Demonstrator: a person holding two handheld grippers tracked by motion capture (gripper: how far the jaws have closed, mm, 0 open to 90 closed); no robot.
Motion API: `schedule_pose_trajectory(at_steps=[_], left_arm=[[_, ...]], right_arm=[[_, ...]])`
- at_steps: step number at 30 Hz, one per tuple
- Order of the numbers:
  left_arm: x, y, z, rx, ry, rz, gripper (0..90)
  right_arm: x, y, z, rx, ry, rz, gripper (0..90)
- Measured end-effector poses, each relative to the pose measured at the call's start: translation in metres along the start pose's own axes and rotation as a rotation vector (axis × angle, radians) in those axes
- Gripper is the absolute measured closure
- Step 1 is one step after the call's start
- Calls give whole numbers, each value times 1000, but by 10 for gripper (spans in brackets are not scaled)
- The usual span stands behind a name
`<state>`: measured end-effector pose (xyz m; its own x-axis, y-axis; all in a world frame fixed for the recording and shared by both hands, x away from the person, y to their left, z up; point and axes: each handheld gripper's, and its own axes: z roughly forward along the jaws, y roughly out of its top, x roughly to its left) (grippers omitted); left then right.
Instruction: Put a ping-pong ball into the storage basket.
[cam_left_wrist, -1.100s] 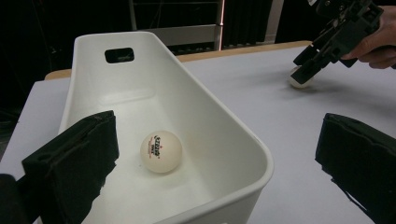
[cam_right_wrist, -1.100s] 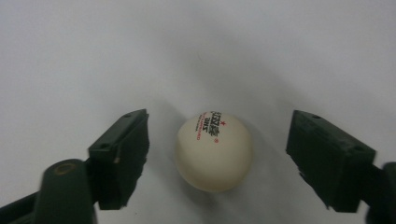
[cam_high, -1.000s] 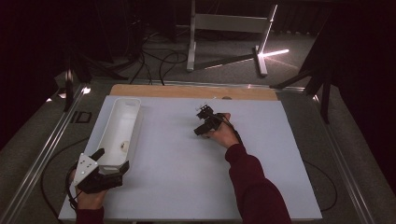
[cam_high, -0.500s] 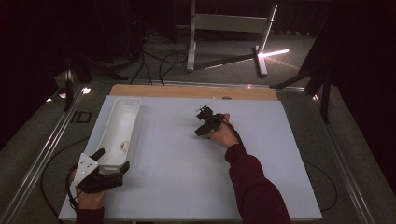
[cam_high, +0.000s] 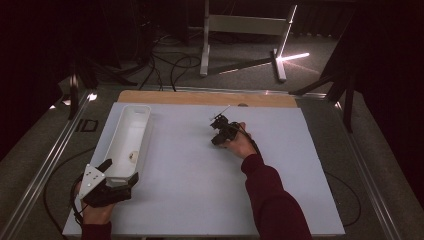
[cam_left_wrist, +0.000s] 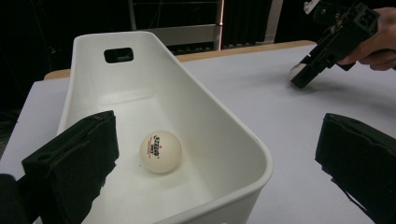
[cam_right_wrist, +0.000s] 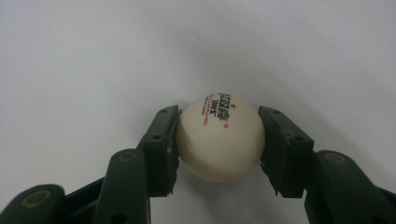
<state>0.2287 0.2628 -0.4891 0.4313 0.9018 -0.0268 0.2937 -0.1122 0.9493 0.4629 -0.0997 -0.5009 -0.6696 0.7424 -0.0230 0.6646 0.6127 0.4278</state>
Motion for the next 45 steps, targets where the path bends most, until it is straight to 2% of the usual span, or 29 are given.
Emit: schedule_pose_trajectory(at_steps=[11,28,45], left_arm=[[0,0,0,-1,1,-1,0],[0,0,0,2,3,3,0],[0,0,0,1,2,2,0]], right_arm=[[2,0,-7,-8,14,-3,502],[10,5,-15,-25,7,-26,502],[19,11,-26,-46,10,-64,503]])
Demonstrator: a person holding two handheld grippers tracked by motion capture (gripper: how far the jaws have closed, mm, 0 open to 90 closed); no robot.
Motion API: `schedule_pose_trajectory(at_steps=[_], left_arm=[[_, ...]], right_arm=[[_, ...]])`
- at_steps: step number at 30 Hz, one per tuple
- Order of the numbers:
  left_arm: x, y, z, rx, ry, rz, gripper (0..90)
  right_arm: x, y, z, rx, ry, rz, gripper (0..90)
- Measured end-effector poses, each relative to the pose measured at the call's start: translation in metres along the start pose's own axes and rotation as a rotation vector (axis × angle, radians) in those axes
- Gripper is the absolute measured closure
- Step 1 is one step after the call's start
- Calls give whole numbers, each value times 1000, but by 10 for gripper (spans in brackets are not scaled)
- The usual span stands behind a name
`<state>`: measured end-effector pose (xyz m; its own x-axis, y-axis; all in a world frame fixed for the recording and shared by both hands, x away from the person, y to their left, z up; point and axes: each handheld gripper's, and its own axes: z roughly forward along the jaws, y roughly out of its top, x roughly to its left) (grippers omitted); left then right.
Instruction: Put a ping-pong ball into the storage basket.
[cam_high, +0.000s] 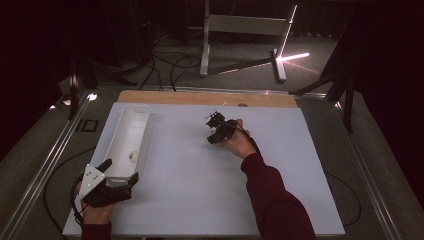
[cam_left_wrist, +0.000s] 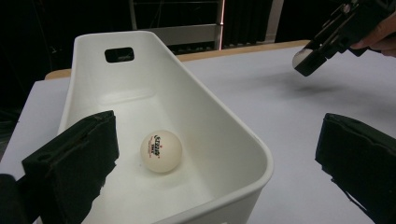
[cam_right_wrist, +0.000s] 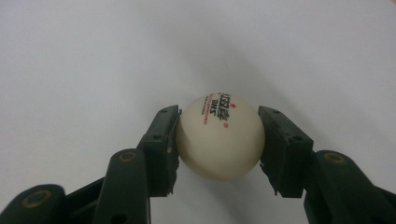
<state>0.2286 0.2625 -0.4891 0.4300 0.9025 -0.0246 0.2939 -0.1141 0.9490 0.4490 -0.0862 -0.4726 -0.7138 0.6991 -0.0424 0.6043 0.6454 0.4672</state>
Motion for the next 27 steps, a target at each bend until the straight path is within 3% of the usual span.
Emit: schedule_pose_trajectory(at_steps=[27], left_arm=[[0,0,0,3,0,1,0]], right_arm=[[13,14,-17,-46,25,-48,503]])
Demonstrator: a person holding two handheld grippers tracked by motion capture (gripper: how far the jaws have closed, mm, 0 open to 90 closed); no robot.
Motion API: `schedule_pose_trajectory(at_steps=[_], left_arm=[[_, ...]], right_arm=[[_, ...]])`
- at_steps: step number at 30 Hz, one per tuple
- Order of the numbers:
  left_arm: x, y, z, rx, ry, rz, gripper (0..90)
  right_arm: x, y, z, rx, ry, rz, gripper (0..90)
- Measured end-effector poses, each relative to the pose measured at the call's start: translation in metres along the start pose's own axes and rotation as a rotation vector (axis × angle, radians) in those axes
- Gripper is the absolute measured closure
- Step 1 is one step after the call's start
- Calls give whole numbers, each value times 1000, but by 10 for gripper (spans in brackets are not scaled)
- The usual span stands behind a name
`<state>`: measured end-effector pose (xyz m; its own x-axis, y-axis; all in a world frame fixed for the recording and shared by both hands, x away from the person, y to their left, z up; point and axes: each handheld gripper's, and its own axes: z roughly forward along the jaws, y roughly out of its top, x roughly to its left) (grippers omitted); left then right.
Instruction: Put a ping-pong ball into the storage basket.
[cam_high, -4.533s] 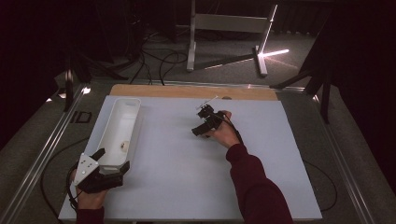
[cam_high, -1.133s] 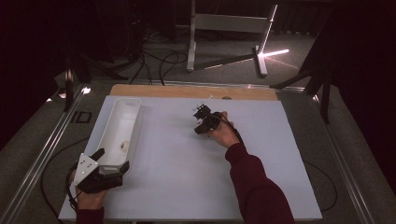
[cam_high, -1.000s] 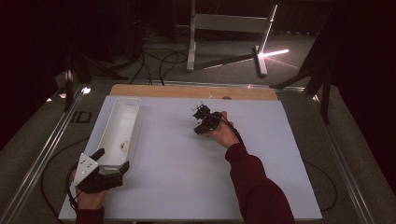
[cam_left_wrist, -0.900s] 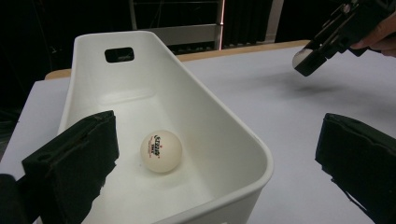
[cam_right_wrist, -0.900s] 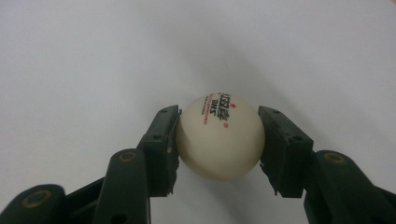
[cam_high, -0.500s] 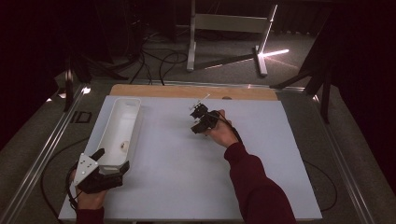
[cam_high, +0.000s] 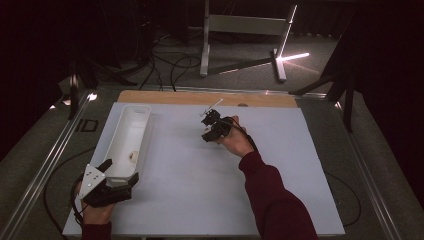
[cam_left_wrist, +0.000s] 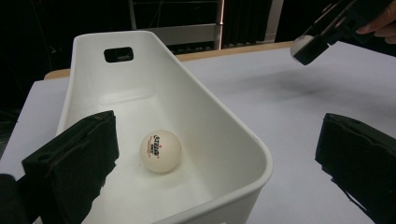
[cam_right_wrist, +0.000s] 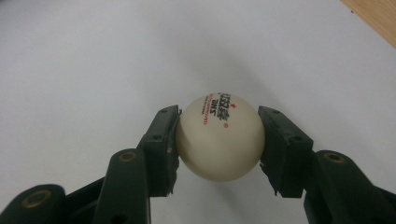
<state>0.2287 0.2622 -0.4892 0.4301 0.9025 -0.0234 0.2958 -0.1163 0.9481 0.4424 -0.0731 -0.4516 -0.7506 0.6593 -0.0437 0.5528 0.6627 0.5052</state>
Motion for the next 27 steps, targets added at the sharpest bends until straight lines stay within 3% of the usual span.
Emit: schedule_pose_trajectory(at_steps=[27], left_arm=[[0,0,0,-2,0,-2,0]], right_arm=[[7,13,-20,-44,6,-31,503]])
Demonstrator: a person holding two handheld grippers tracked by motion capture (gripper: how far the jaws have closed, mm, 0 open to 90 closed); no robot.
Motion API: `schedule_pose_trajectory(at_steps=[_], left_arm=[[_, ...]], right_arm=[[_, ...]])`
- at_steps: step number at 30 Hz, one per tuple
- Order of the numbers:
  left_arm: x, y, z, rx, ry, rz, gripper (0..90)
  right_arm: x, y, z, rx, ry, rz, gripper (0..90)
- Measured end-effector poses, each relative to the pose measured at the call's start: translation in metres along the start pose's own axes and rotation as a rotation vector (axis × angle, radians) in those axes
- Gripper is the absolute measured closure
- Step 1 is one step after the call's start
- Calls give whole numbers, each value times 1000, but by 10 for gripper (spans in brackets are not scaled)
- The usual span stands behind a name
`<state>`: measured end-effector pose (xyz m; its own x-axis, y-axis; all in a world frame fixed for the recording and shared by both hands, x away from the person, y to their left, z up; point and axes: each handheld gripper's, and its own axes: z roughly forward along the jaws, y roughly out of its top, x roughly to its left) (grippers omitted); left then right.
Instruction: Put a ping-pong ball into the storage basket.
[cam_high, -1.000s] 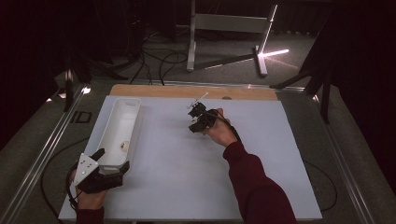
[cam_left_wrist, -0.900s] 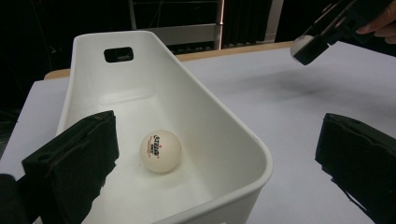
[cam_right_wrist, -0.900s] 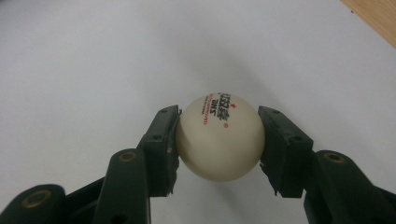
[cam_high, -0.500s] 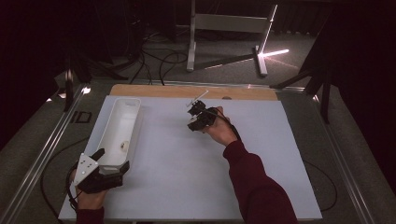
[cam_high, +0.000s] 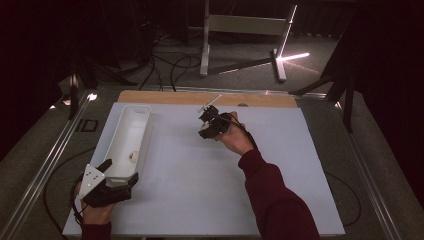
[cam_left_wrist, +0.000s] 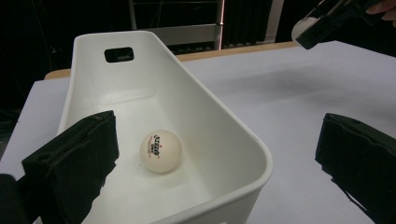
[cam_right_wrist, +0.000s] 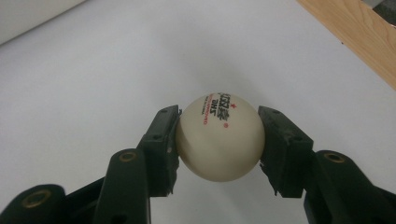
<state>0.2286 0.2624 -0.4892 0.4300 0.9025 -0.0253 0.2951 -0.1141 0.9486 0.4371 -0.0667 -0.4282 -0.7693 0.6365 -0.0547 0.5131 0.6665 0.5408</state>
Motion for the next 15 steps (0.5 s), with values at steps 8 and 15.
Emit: schedule_pose_trajectory(at_steps=[8,15], left_arm=[[0,0,0,1,1,1,0],[0,0,0,1,0,1,0]], right_arm=[[3,5,-5,-14,3,-7,503],[7,8,-6,-16,8,-16,503]])
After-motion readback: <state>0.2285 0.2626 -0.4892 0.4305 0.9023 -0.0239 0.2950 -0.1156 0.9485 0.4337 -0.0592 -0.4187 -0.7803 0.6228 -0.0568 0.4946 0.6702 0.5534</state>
